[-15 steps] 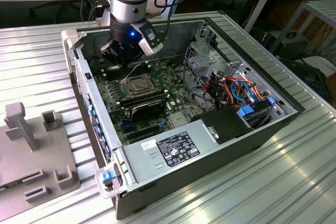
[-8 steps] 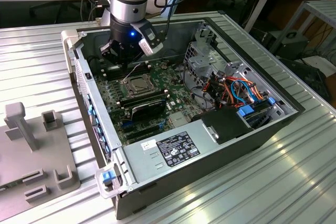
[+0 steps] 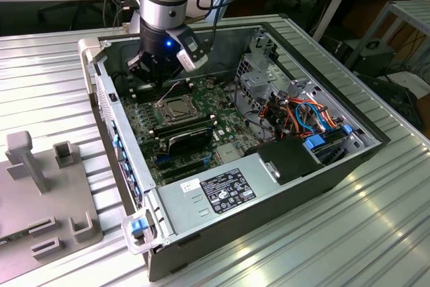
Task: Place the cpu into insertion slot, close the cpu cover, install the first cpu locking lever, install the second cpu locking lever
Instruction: 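Install the first cpu locking lever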
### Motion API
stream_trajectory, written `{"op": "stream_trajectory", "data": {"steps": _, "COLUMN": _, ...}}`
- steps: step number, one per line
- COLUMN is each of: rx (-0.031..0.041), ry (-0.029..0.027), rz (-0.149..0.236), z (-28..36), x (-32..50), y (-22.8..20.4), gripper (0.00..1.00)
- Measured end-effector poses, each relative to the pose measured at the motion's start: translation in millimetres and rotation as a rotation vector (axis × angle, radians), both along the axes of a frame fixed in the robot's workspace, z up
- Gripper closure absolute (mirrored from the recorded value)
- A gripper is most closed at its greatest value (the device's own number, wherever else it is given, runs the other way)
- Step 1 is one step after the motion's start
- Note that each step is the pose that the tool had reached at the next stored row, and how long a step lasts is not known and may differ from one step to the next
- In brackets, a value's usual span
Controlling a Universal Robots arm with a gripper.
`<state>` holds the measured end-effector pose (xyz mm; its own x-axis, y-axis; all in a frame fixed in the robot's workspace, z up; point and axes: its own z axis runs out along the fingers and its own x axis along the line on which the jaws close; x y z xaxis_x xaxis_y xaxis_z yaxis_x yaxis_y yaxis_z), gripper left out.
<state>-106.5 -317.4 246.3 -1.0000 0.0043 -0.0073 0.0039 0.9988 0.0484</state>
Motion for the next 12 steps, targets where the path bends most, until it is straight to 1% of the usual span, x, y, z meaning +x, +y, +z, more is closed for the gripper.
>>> {"op": "stream_trajectory", "data": {"steps": 3, "rx": 0.0001, "ry": -0.0001, "rz": 0.0, "z": -0.1, "x": 0.3, "y": 0.9, "gripper": 0.89}}
{"op": "stream_trajectory", "data": {"steps": 9, "rx": 0.0001, "ry": 0.0, "rz": 0.001, "z": -0.6, "x": 6.7, "y": 3.9, "gripper": 0.89}}
{"op": "stream_trajectory", "data": {"steps": 12, "rx": 0.0, "ry": 0.0, "rz": 0.004, "z": -0.7, "x": 7.5, "y": 4.8, "gripper": 0.89}}
